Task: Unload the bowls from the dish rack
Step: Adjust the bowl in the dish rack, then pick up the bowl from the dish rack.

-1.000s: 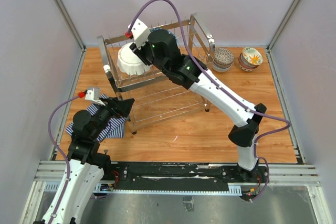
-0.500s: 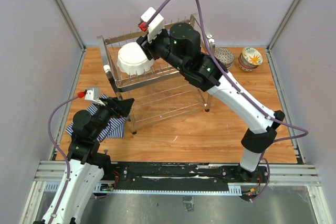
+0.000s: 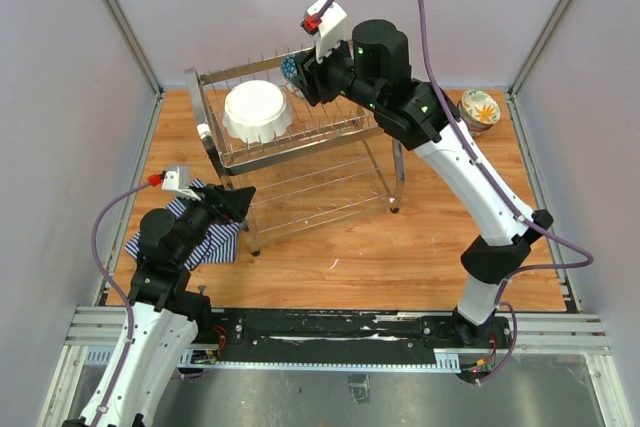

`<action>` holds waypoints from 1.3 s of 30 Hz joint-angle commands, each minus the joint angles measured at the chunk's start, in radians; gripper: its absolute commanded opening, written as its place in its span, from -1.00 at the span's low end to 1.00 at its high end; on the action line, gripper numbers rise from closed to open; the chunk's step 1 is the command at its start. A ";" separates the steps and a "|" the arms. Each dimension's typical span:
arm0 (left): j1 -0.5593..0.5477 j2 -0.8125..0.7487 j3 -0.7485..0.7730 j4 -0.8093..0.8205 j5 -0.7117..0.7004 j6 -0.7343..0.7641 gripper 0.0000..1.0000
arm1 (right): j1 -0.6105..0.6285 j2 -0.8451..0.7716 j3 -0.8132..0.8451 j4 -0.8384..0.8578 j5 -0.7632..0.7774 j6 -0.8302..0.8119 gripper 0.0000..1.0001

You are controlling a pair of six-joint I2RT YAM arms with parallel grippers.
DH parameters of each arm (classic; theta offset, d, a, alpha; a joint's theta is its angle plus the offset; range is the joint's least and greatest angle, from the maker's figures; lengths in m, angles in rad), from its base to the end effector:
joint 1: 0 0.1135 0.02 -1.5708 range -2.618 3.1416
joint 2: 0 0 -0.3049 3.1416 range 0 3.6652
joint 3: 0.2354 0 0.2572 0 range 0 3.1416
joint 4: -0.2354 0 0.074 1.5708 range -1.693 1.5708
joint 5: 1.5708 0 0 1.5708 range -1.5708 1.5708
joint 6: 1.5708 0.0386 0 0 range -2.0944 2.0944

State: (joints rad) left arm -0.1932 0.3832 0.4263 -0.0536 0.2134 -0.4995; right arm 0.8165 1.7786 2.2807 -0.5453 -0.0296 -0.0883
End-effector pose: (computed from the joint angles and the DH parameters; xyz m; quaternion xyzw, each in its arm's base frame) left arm 0.0929 -0.0265 0.2970 -0.0338 0.7099 -0.3086 0.6322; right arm 0.2633 0.2819 0.5799 -0.3249 0.6450 0.2563 0.6425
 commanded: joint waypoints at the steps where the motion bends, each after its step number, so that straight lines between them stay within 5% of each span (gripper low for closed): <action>1: -0.006 0.005 0.038 0.010 -0.014 0.019 0.55 | -0.044 0.009 0.027 -0.044 -0.104 0.056 -0.03; 20: -0.006 0.015 0.043 0.009 -0.026 0.024 0.56 | -0.089 0.103 0.064 -0.040 -0.218 0.083 -0.07; 39: -0.006 0.010 0.031 0.008 -0.035 0.022 0.56 | -0.112 0.122 0.057 -0.025 -0.251 0.098 -0.55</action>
State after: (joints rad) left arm -0.1932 0.4011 0.4393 -0.0547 0.1894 -0.4934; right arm 0.7204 1.8851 2.3020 -0.5831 -0.2653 0.0002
